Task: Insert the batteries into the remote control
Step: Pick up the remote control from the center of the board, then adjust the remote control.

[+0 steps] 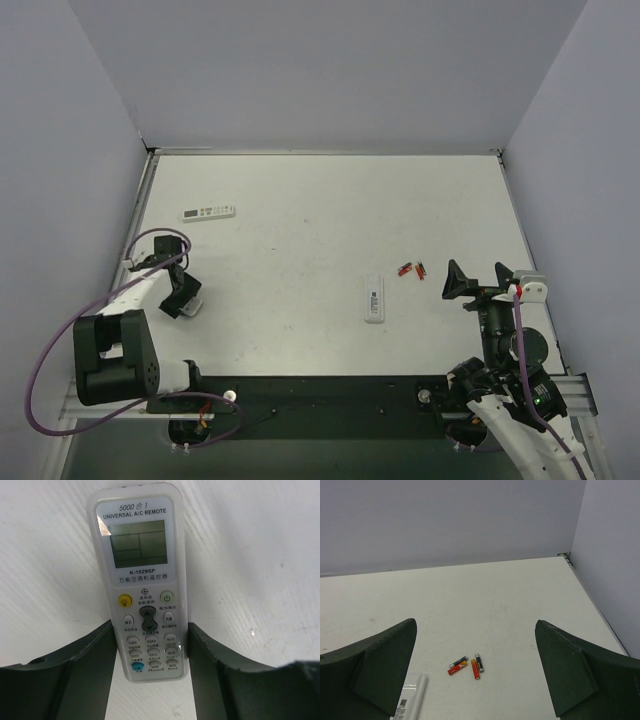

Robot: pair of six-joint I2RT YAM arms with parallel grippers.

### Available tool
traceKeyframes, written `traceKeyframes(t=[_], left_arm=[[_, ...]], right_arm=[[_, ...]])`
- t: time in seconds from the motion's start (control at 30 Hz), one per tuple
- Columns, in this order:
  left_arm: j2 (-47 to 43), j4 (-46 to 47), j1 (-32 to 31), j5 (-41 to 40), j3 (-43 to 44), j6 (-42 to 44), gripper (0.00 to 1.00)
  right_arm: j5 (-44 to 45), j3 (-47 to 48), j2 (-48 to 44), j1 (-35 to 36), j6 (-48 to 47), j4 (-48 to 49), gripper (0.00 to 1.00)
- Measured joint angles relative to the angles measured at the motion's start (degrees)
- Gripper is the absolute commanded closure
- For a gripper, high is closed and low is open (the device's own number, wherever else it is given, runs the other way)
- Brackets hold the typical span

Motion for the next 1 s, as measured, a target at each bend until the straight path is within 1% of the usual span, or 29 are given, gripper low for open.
traceKeyframes(t=[0.07, 0.13, 0.17, 0.27, 0.3, 0.37, 0.4, 0.53, 0.67, 0.73, 0.83, 0.9, 1.0], left_arm=[[-0.3, 0.9, -1.7, 1.2, -0.2, 0.1, 0.71], [-1.0, 1.9, -3.8, 3.0, -0.5, 0.0, 0.73], [-1.4, 2.8, -5.3, 4.0, -0.7, -0.1, 0.77], [-3.3, 5.8, -11.4, 8.7, -1.9, -1.0, 0.78], [-4.3, 6.9, -13.3, 10.2, -2.3, -1.4, 0.80], [-6.5, 9.4, -15.9, 13.1, -3.3, -1.8, 0.81], [-8.1, 11.2, -17.1, 14.6, -4.1, -2.3, 0.83], [-15.3, 19.2, -20.1, 21.5, -8.2, -4.4, 0.84], [-22.3, 29.6, -21.9, 29.1, -14.5, -8.3, 0.84], [-25.2, 33.6, -23.3, 31.4, -16.8, -10.1, 0.83], [-30.4, 40.3, -26.4, 33.6, -20.8, -13.1, 0.84], [-33.4, 44.9, -28.6, 34.0, -22.8, -15.0, 0.84], [-35.4, 52.5, -30.8, 34.8, -24.7, -17.5, 0.84]], right_arm=[[-0.3, 0.0, 0.0, 0.0, 0.1, 0.0, 0.01], [-0.7, 0.0, 0.0, 0.0, 0.3, 0.0, 0.00], [-1.0, 0.0, 0.0, 0.0, 0.5, -0.1, 0.00], [-2.8, 1.3, 0.0, 0.0, 2.3, -1.6, 0.00], [-3.5, 2.4, 0.1, 0.0, 3.4, -2.8, 0.00], [-5.1, 5.6, 2.1, 0.0, 6.0, -5.3, 0.00], [-6.1, 8.0, 4.3, 0.0, 7.5, -6.6, 0.00], [-14.1, 15.5, 17.2, 0.0, 13.7, -9.4, 0.00], [-25.3, 16.8, 28.8, 0.0, 19.6, -10.6, 0.00], [-30.7, 16.8, 33.5, 0.0, 22.9, -10.4, 0.00], [-39.3, 16.2, 39.9, 0.5, 29.0, -6.9, 0.00], [-44.2, 15.1, 44.1, 1.5, 33.2, -2.3, 0.00], [-49.7, 13.3, 50.2, 4.3, 39.1, 5.5, 0.01]])
